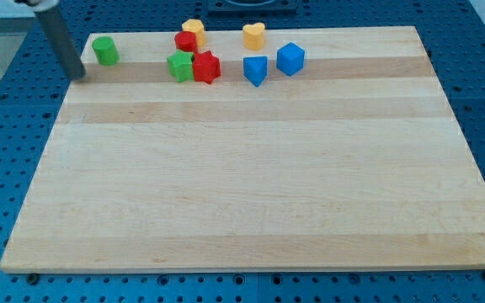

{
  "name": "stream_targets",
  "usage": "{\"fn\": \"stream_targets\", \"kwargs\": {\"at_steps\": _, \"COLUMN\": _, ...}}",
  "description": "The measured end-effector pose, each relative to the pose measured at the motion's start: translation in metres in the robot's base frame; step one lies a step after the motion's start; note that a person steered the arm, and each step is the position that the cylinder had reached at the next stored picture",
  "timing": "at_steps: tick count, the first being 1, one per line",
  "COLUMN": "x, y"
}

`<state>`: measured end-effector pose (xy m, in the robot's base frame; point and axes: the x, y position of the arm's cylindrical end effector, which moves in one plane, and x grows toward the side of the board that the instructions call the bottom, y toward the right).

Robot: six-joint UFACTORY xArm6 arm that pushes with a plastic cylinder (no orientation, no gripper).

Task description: Move the green circle left to the green star

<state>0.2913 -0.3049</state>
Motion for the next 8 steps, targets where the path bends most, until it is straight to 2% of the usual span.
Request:
{"fn": "stream_targets", "kwargs": {"at_steps": 1, "x": -0.016, "y": 0.0}}
{"fn": "stream_targets", "kwargs": {"at_steps": 2, "x": -0.063, "y": 0.008}}
{"fn": "stream_targets", "kwargs": {"at_steps": 3, "x": -0.089, "y": 0.007}}
{"fn": "stream_targets", "kwargs": {"at_steps": 4, "x": -0.084, "y": 0.008}}
{"fn": "stream_targets", "kwargs": {"at_steps": 5, "x": -0.061, "y": 0.01}}
{"fn": "stream_targets", "kwargs": {"at_steps": 8, "x": -0.051, "y": 0.08}}
